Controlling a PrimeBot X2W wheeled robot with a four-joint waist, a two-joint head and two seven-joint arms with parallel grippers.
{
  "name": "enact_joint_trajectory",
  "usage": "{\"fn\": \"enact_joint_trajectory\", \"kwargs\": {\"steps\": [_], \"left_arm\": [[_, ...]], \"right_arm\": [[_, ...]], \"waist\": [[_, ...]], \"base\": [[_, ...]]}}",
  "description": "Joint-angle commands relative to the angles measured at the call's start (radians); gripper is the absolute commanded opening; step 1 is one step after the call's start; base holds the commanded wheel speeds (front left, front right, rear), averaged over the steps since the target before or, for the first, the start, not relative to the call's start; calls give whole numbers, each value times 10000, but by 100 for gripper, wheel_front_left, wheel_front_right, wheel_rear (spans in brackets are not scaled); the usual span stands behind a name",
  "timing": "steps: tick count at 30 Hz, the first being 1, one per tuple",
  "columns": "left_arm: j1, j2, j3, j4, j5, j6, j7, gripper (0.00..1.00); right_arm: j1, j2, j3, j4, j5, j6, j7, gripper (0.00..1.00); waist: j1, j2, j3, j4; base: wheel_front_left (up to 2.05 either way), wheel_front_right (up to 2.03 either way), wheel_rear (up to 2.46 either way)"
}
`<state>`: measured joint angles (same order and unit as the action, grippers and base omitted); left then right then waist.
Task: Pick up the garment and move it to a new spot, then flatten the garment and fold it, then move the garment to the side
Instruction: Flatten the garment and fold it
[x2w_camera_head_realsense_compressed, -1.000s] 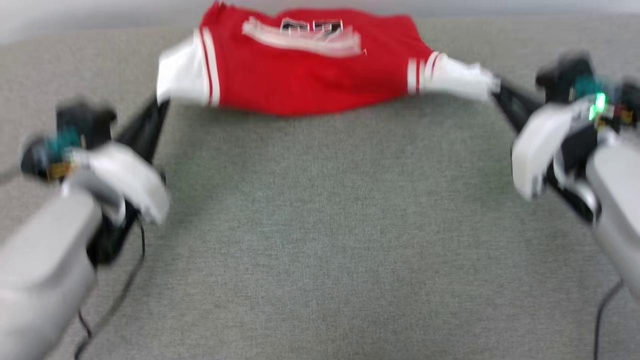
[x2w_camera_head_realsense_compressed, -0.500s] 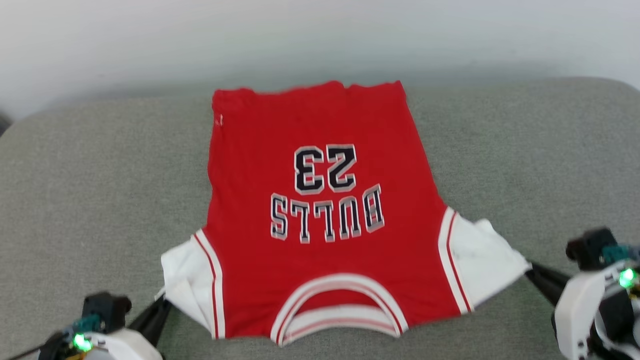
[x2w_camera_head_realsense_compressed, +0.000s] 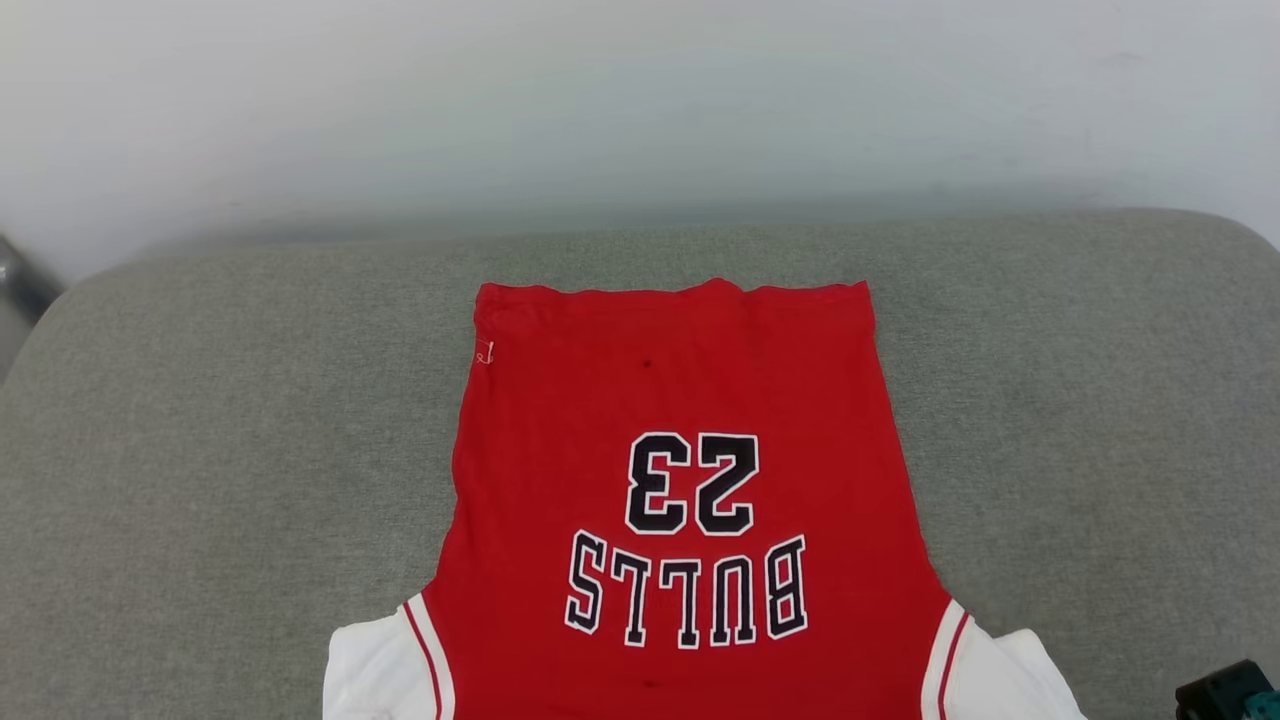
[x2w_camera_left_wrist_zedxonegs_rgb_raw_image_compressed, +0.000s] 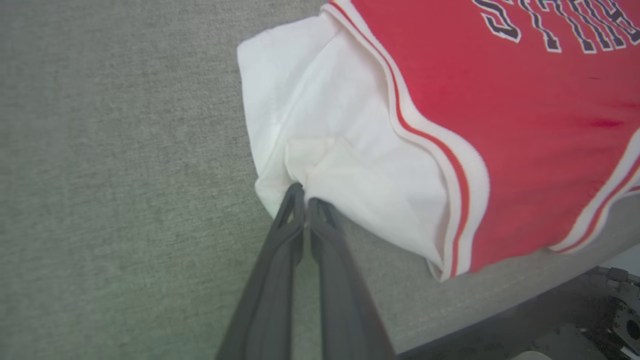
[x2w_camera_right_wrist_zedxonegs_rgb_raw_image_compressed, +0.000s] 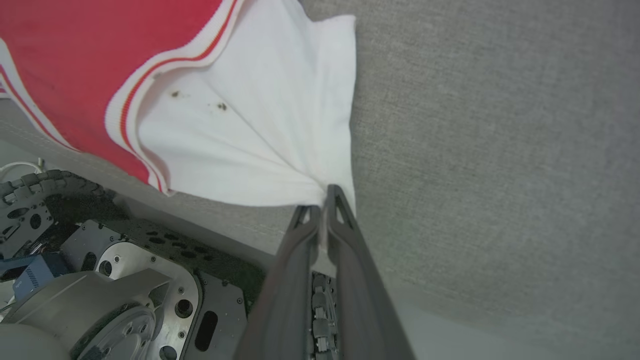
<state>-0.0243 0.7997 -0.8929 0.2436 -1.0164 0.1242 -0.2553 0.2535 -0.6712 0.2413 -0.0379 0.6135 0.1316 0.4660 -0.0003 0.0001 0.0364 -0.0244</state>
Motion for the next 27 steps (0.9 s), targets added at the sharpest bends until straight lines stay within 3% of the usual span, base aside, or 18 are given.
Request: {"fn": "enact_joint_trajectory", "kwargs": {"steps": [1,3,4,5,6,13,19,23,27], "left_arm": [[69,75,74,4,4,98,15,0],[63,78,99,-92,36,168,6,0],[29,75,96,-156,46,185,11,0],[-19,93,87,-224,92,199,28,0],[-84,111,63,-292,145,217,46,0],[-444,183,0,-891,481,434,159,0],[-991,296,-5,-1576,1003,727,287,0],[-1468,320,-67,-1974,1446,829,451,0],[-1894,206,-73,-2292,1769,882,466,0]], "right_arm": [[153,75,-106,-84,-87,-18,66,0],[394,284,-394,-308,-235,-16,240,0],[445,375,-510,-434,-268,-16,329,16],[458,477,-659,-573,-341,-16,383,49],[435,530,-810,-691,-421,-16,450,100],[-493,506,-2062,-1787,-751,-15,608,100],[-2808,58,-2995,-2232,-789,-15,851,100],[-5067,-172,-2848,-1655,-607,-15,1320,100],[-7344,-359,-2075,-810,-517,-15,2197,100]], "waist": [[3,-1,10,14],[3,-1,27,56],[3,-1,37,75],[3,-1,53,86],[3,-1,72,101],[3,-1,280,340],[3,-1,864,845],[3,-1,1456,1280],[3,-1,2148,1691]], "base": [[0,0,0],[0,0,0],[0,0,0],[0,0,0],[0,0,0],[0,0,0],[0,0,0],[0,0,0],[0,0,0]]}}
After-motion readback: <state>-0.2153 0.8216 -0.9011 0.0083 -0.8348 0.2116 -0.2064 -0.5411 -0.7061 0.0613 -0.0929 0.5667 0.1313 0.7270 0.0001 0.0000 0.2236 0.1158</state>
